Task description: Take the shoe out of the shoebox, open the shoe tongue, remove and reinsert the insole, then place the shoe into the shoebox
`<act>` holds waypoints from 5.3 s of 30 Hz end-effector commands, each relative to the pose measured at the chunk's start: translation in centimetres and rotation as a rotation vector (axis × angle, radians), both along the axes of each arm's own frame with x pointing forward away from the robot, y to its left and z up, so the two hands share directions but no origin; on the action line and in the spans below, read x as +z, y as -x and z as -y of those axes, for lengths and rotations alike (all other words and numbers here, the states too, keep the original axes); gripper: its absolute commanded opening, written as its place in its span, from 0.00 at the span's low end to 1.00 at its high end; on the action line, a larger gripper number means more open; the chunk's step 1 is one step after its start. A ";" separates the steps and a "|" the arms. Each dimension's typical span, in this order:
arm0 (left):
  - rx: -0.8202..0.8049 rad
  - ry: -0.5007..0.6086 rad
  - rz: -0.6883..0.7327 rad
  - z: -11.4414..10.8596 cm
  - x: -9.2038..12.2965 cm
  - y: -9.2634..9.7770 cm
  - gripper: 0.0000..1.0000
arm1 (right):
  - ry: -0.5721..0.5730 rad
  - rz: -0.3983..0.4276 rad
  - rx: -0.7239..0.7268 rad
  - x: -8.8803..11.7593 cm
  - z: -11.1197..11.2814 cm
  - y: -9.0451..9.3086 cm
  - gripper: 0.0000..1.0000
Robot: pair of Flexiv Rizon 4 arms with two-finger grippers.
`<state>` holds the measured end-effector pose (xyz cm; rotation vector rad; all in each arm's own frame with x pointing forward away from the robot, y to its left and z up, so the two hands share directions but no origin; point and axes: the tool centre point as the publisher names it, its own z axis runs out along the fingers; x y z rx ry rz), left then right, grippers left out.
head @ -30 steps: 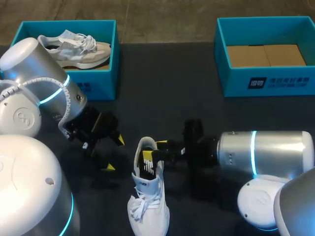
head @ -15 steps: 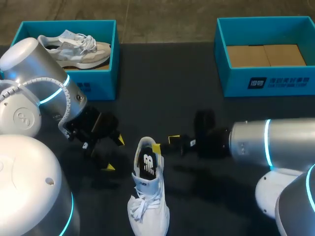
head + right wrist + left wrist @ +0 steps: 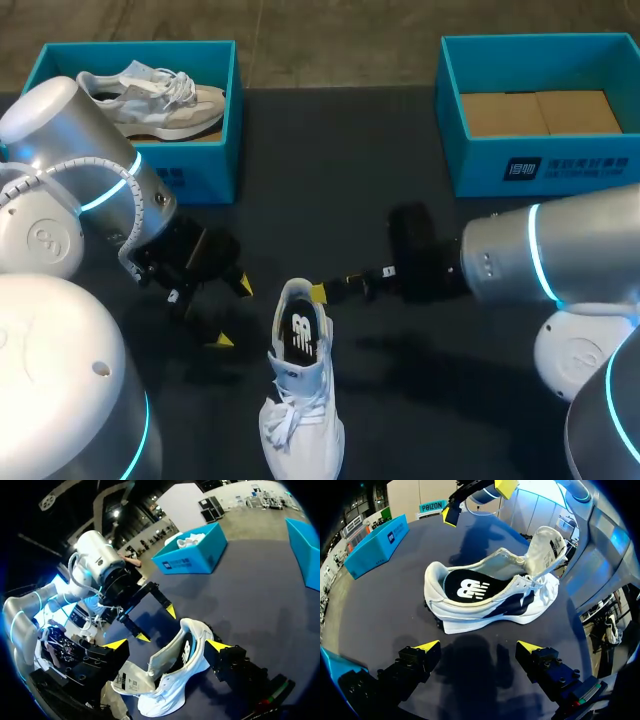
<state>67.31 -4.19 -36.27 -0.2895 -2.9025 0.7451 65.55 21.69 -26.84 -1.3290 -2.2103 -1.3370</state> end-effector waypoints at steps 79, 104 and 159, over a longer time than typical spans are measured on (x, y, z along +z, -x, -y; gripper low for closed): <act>-0.329 -0.142 0.135 -14.6 9.0 -9.6 1.00 | 0.719 0.109 -0.424 -8.1 -3.9 -1.1 0.00; -0.311 -0.144 0.129 -14.7 9.2 -9.8 1.00 | 0.767 0.112 -0.464 -12.7 -4.5 -2.4 0.00; -0.311 -0.144 0.129 -14.7 9.2 -9.8 1.00 | 1.142 0.108 -0.729 -12.3 -2.6 -1.1 0.00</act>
